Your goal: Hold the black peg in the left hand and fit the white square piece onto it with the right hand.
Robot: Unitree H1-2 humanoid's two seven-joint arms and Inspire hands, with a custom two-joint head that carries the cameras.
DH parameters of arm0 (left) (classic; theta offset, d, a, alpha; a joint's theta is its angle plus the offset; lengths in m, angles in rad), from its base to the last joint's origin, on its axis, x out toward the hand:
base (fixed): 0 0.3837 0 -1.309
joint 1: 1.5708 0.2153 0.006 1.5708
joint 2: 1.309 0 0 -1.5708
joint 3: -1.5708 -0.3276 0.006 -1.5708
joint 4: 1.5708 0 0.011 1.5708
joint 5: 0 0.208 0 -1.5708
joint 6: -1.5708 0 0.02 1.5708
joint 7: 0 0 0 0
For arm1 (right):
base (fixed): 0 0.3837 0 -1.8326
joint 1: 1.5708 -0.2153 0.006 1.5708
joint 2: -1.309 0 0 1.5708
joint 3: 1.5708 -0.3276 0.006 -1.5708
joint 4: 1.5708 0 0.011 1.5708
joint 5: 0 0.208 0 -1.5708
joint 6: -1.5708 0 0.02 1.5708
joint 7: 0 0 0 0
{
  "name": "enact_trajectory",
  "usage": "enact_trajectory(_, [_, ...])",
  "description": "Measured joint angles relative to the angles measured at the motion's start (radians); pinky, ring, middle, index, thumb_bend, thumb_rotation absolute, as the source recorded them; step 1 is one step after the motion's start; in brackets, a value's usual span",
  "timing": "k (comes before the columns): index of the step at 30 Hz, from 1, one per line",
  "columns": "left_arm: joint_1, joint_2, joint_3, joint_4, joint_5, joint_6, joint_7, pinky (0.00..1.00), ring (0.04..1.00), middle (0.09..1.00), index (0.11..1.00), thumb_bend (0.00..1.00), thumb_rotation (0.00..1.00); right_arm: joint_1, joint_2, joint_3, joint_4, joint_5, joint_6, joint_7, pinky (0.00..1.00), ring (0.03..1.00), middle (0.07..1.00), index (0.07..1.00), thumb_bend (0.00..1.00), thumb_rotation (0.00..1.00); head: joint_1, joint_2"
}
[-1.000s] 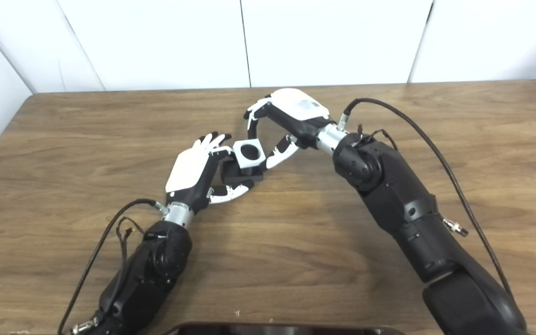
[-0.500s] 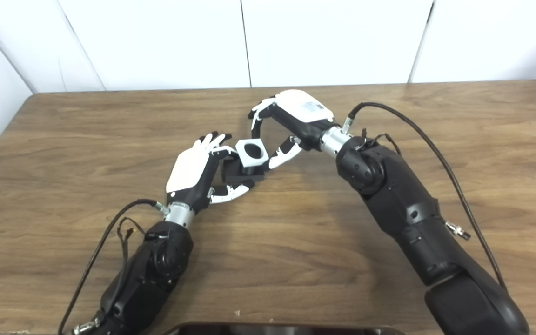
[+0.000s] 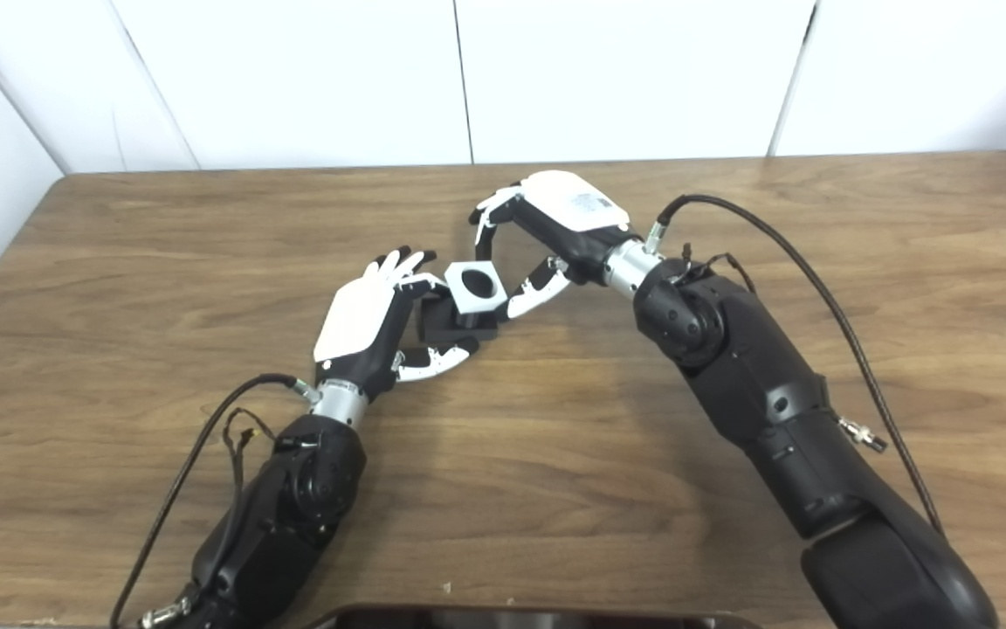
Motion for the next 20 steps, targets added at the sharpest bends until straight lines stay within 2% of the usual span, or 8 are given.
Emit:
enact_trajectory(5, [0.0, 0.001, 0.001, 0.0, 0.0, 0.005, 0.0, 1.0, 0.994, 0.936, 0.589, 0.69, 0.26, 0.029, -0.004, 0.003, 0.031, 0.016, 0.0, 0.034, 0.92, 0.933, 0.94, 0.999, 1.0, 0.67, -0.005, 0.0])
enact_trajectory(20, [-0.006, 0.001, -0.002, 0.008, 0.0, 0.005, 0.003, 1.0, 0.992, 0.934, 0.583, 0.69, 0.26, 0.021, -0.018, -0.004, 0.03, 0.02, -0.002, 0.032, 0.97, 0.943, 0.933, 0.958, 1.0, 0.62, -0.014, -0.005])
